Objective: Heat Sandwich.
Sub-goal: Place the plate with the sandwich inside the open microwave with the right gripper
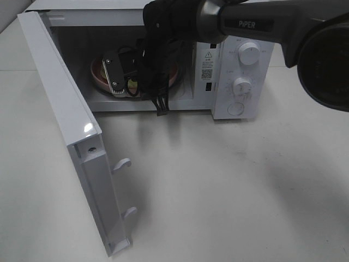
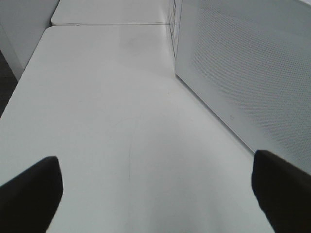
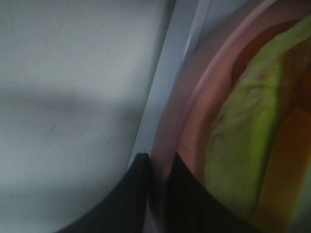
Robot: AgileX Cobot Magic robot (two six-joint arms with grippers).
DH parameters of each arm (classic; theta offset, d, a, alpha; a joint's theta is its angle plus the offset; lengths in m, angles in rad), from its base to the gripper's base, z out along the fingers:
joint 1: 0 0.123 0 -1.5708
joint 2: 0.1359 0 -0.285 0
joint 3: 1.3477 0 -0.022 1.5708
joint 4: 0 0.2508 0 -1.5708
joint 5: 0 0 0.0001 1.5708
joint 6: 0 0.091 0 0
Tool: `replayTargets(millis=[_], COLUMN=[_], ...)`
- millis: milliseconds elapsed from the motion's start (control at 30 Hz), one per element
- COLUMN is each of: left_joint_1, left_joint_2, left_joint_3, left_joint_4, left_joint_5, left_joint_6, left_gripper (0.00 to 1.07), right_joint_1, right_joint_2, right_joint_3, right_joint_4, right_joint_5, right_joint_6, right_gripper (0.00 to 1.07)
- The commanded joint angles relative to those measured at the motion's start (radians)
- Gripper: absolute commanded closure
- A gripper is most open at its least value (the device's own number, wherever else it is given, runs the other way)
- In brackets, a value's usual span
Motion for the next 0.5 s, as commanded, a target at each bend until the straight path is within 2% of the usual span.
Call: replayTargets(millis=[33,100,133,167,267,300,333,400,500], left_joint_1=[0.003,0.003,0.003,0.003,0.003,0.003,0.003,0.003,0.003], left_joint_2=[-0.028,-0.028,-0.028,-0.028,-0.028,-0.028,-0.028,-0.028,-0.028], left_joint_3=[0.003,0.003,0.003,0.003,0.003,0.003,0.003,0.003,0.003], left_joint_4=[-0.002,-0.002,-0.002,-0.002,-0.002,-0.002,-0.002,-0.002,-0.002], left_joint_5=[-0.009,-0.009,-0.009,-0.009,-0.009,-0.009,-0.009,-0.009,-0.009], left_joint_6=[-0.006,-0.006,-0.006,-0.006,-0.006,-0.006,-0.006,-0.006,-0.006], left_gripper=[0.05,0.05,0.05,0.05,0.05,0.05,0.05,0.05,0.05], right_joint_1=[-0.007,-0.007,-0.007,-0.007,-0.007,-0.007,-0.007,-0.007,-0.007], right_joint_2=[-0.005,-0.005,-0.005,-0.005,-0.005,-0.005,-0.007,-0.014,-0.034], right_joint_3=[-0.009,-0.009,-0.009,-0.008,-0.008,-0.008,-0.008,-0.004,0.013], right_joint_4=[-0.003,-0.004,-0.004,-0.004,-0.004,-0.004,0.006,0.012,0.012], right_joint_5=[-0.017,-0.017,-0.017,-0.013,-0.008,-0.008,-0.008,-0.009,-0.012], right_joint_6=[0.051,0.075,0.075,0.09,0.113,0.113,0.145,0.173,0.171], right_gripper=[0.83,0.72,0.72,0.59,0.43,0.43,0.35,0.3,0.3])
